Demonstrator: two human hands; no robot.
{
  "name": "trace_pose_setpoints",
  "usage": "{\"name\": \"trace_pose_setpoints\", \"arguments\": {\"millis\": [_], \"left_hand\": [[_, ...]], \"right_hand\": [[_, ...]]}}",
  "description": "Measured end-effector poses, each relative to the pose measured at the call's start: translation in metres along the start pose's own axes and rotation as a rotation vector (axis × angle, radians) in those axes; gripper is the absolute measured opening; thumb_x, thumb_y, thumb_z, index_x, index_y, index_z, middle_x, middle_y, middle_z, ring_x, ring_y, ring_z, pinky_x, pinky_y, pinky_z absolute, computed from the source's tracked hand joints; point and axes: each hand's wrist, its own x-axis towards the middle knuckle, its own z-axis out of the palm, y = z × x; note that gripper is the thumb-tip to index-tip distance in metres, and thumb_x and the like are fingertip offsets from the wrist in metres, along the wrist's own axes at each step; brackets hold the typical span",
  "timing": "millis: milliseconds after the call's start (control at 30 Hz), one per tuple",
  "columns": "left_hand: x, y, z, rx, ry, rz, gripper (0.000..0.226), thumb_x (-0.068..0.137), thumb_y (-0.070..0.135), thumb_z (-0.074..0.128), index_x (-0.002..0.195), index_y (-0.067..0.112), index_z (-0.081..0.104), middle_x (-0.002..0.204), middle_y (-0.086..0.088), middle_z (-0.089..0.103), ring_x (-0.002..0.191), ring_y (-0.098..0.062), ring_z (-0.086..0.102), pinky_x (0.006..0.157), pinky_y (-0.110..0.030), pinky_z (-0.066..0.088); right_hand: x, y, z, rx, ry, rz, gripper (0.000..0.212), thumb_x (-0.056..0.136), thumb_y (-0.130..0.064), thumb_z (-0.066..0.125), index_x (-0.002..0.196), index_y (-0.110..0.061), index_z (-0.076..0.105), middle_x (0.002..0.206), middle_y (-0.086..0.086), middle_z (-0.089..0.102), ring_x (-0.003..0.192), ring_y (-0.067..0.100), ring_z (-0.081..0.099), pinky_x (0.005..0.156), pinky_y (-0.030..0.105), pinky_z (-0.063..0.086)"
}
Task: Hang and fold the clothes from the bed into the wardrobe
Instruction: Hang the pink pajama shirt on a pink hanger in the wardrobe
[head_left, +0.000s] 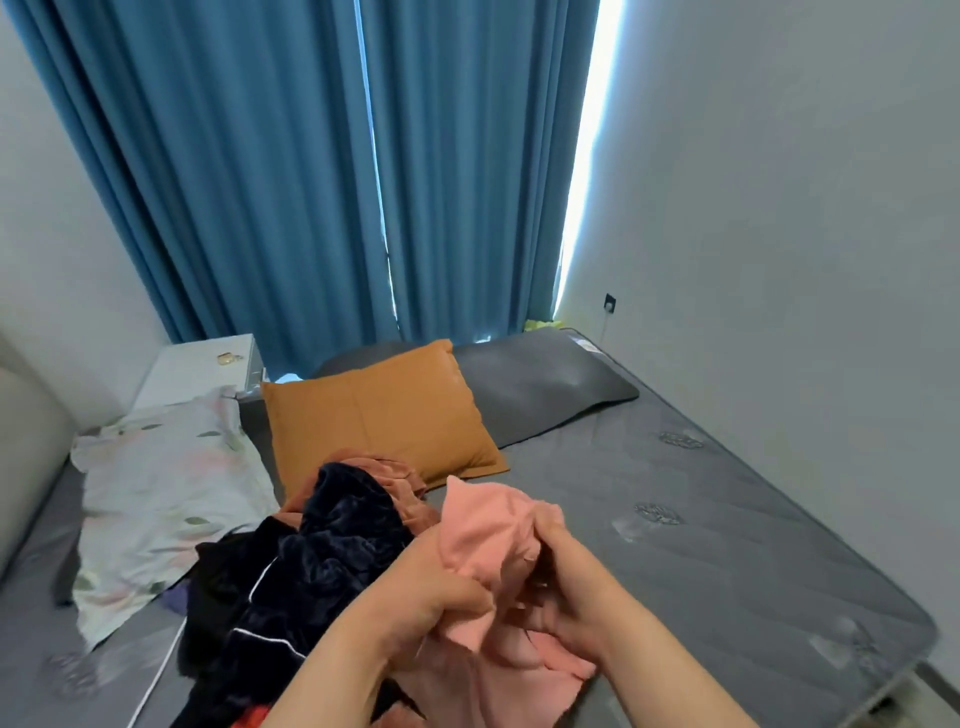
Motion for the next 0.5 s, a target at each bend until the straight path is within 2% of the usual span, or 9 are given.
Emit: {"name": "trace_pose_setpoints", "arguments": {"millis": [67, 100, 167, 233, 267, 333, 400, 433, 500], "left_hand": [[-0.016, 0.012, 0.002, 0.238, -0.100, 0.017, 0.052, 0.061, -0.002, 0.059, 0.109, 0.014, 0.066, 0.089, -0.007, 0.063, 0.077, -0.013, 0.059, 0.067, -0.027, 0.045], [-0.023, 0.012, -0.001, 0.320, -0.127, 0.018, 0.053, 0.062, 0.004, 0.063, 0.113, 0.019, 0.066, 0.097, -0.005, 0.064, 0.084, -0.012, 0.060, 0.071, -0.026, 0.045], [-0.041, 0.010, -0.016, 0.191, -0.165, 0.005, 0.055, 0.063, 0.012, 0.075, 0.117, 0.019, 0.067, 0.110, -0.007, 0.065, 0.098, -0.019, 0.061, 0.082, -0.030, 0.046], [-0.057, 0.011, -0.030, -0.149, -0.168, -0.076, 0.059, 0.060, 0.029, 0.084, 0.114, 0.010, 0.070, 0.102, -0.014, 0.065, 0.092, -0.028, 0.058, 0.080, -0.036, 0.045], [-0.058, 0.008, -0.040, -0.284, -0.084, -0.089, 0.063, 0.061, 0.037, 0.080, 0.114, 0.004, 0.068, 0.093, -0.016, 0.064, 0.082, -0.028, 0.058, 0.072, -0.036, 0.048], [-0.052, -0.003, -0.062, -0.171, 0.240, -0.078, 0.078, 0.056, 0.038, 0.076, 0.123, 0.003, 0.057, 0.093, -0.013, 0.063, 0.076, -0.024, 0.062, 0.063, -0.034, 0.053], [-0.046, -0.003, -0.068, 0.145, 0.473, -0.060, 0.099, 0.051, 0.037, 0.080, 0.140, 0.019, 0.042, 0.123, 0.001, 0.057, 0.107, -0.019, 0.061, 0.084, -0.034, 0.054], [-0.045, -0.001, -0.065, 0.275, 0.451, -0.024, 0.091, 0.056, 0.032, 0.081, 0.138, 0.026, 0.043, 0.127, 0.013, 0.057, 0.115, -0.011, 0.058, 0.093, -0.033, 0.051], [-0.034, -0.005, -0.057, 0.478, 0.393, 0.018, 0.032, 0.076, 0.014, 0.071, 0.106, 0.022, 0.063, 0.093, 0.023, 0.070, 0.092, 0.009, 0.062, 0.086, -0.018, 0.051]], "right_hand": [[0.005, -0.010, 0.027, 0.078, -0.138, 0.068, 0.034, 0.089, -0.039, 0.064, 0.098, -0.007, 0.068, 0.104, 0.014, 0.070, 0.096, 0.029, 0.066, 0.094, 0.045, 0.049], [-0.001, -0.016, 0.037, 0.056, -0.182, 0.032, 0.016, 0.092, -0.023, 0.059, 0.085, -0.009, 0.063, 0.092, 0.009, 0.066, 0.085, 0.022, 0.061, 0.087, 0.036, 0.050], [-0.001, -0.032, 0.047, 0.153, -0.290, 0.085, 0.025, 0.084, 0.002, 0.048, 0.071, -0.020, 0.049, 0.080, 0.003, 0.043, 0.070, 0.012, 0.044, 0.063, 0.025, 0.041], [-0.014, -0.046, 0.060, 0.014, -0.279, -0.005, 0.028, 0.072, 0.012, 0.046, 0.085, -0.010, 0.058, 0.086, 0.009, 0.050, 0.074, 0.016, 0.054, 0.062, 0.027, 0.047], [-0.022, -0.051, 0.061, -0.074, -0.286, -0.140, 0.038, 0.069, 0.012, 0.047, 0.099, -0.004, 0.063, 0.090, 0.014, 0.057, 0.080, 0.022, 0.060, 0.068, 0.031, 0.051], [-0.048, -0.067, 0.066, -0.186, -0.413, -0.235, 0.055, 0.063, 0.008, 0.053, 0.115, -0.005, 0.065, 0.100, 0.024, 0.061, 0.092, 0.033, 0.060, 0.082, 0.042, 0.052], [-0.072, -0.080, 0.077, -0.241, -0.565, -0.324, 0.062, 0.065, 0.007, 0.055, 0.127, -0.002, 0.057, 0.112, 0.027, 0.057, 0.105, 0.038, 0.053, 0.100, 0.055, 0.042], [-0.085, -0.084, 0.084, -0.251, -0.631, -0.339, 0.065, 0.065, 0.007, 0.056, 0.130, 0.000, 0.053, 0.116, 0.029, 0.056, 0.109, 0.040, 0.052, 0.105, 0.058, 0.036], [-0.101, -0.092, 0.089, -0.237, -0.663, -0.349, 0.069, 0.059, 0.005, 0.063, 0.128, 0.003, 0.055, 0.116, 0.029, 0.059, 0.106, 0.039, 0.059, 0.102, 0.054, 0.042]]}}
